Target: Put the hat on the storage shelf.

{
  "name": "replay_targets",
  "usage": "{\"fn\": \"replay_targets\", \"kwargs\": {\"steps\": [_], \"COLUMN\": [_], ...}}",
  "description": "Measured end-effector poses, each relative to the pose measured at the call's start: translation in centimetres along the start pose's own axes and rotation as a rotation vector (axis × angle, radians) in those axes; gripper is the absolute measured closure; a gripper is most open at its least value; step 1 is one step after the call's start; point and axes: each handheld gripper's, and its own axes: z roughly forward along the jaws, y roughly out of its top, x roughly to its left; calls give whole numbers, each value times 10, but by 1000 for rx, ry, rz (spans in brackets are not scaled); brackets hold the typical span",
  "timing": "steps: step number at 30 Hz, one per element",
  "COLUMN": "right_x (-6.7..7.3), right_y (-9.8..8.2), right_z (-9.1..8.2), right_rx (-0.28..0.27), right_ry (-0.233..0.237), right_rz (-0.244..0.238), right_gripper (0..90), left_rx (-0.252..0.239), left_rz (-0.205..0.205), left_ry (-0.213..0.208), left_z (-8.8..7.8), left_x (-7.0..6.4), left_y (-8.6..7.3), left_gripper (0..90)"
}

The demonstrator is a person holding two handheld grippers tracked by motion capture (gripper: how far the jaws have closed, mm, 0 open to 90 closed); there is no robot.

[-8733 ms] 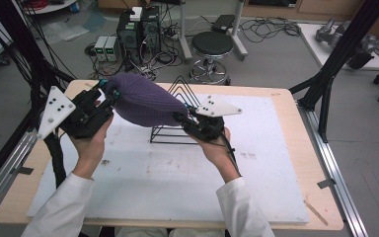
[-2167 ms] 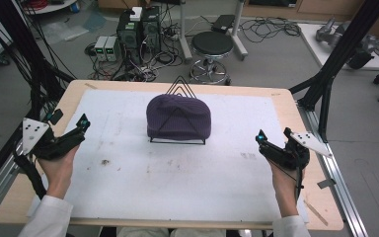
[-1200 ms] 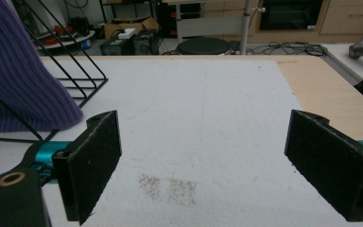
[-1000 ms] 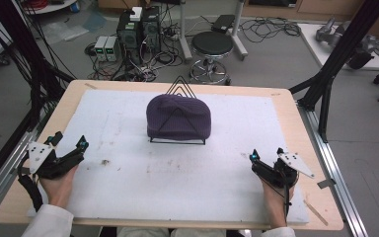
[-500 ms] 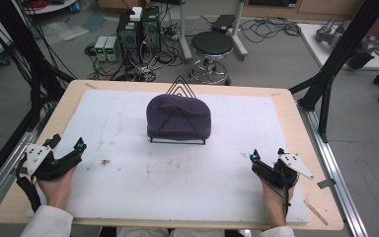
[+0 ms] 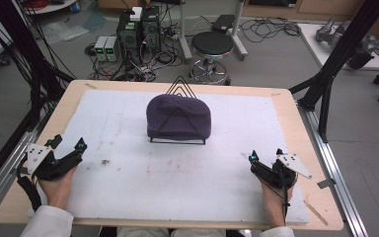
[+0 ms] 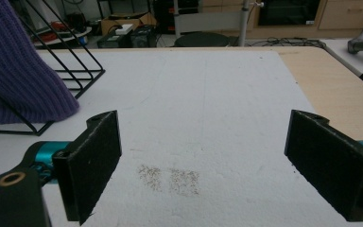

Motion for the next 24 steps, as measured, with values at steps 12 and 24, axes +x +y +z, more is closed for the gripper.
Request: {"fn": "replay_targets", "kwargs": {"steps": [12, 24], "right_x": [0, 0], "right_y": [0, -1], "right_z": [-1, -1], "right_rx": [3, 7], "right_ry": [5, 11], "right_rz": [-4, 1], "right_gripper": [111, 111], "left_rx": [4, 14], "left_rz": [-9, -11], "left_ry": [-6, -13], "left_z": [0, 1], "left_x": [-1, 0], "left_y": [-1, -2], "left_gripper": [219, 217]}}
